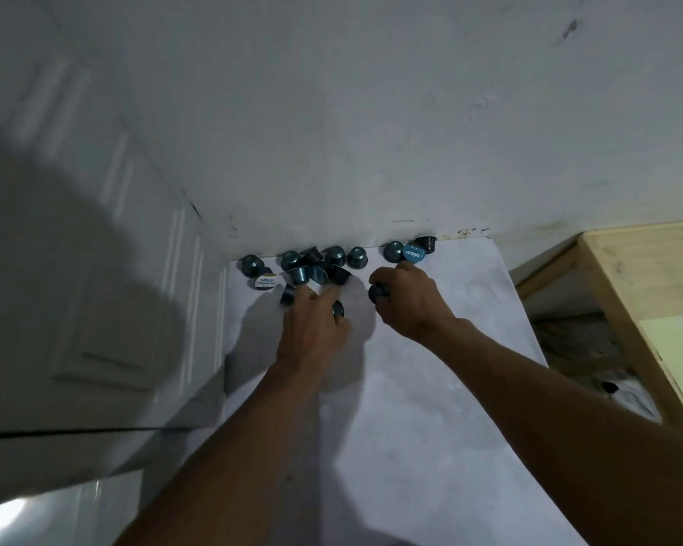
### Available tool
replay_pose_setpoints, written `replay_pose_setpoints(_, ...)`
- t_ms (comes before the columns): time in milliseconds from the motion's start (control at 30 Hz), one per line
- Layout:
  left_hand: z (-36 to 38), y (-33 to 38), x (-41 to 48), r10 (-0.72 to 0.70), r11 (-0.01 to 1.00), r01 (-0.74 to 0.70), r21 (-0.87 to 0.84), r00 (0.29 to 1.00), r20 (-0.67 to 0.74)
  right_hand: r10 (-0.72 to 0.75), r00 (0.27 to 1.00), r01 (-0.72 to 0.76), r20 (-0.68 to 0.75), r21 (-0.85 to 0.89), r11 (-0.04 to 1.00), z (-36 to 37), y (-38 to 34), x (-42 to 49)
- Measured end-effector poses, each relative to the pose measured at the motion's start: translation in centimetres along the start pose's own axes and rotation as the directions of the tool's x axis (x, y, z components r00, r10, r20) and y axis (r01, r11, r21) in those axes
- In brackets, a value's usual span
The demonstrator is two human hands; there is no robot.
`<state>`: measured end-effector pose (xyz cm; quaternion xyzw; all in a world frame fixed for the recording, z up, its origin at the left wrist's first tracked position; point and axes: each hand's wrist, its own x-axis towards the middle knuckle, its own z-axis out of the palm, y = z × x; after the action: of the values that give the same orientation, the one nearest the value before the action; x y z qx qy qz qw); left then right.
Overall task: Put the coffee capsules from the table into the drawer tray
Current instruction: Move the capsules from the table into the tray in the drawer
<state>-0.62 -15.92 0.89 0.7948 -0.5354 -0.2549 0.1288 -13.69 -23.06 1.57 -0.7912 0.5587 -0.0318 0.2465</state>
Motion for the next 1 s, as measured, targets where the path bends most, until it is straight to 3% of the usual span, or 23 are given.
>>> replay_pose_setpoints(400, -2.9, 0.6, -6.7, 0.093, 0.985, -0.115, -0.130, 0.983, -0.160, -0.001, 0.994, 0.007, -0.111, 0.059, 0.998, -2.2, -1.4, -8.5)
replay_pose_setpoints(567, -3.8, 1.3, -10.0, 0.161, 0.976, -0.192, -0.104, 0.956, -0.245, -0.024, 0.984, 0.033, -0.178, 0.050, 0.998, -3.5, -1.4, -12.2)
replay_pose_setpoints(1000, -3.0, 1.6, -23.3, 0.106, 0.954, -0.184, -0.237, 0.945, -0.308, -0.103, 0.939, 0.131, -0.328, 0.064, 0.989, -2.9, -1.2, -26.0)
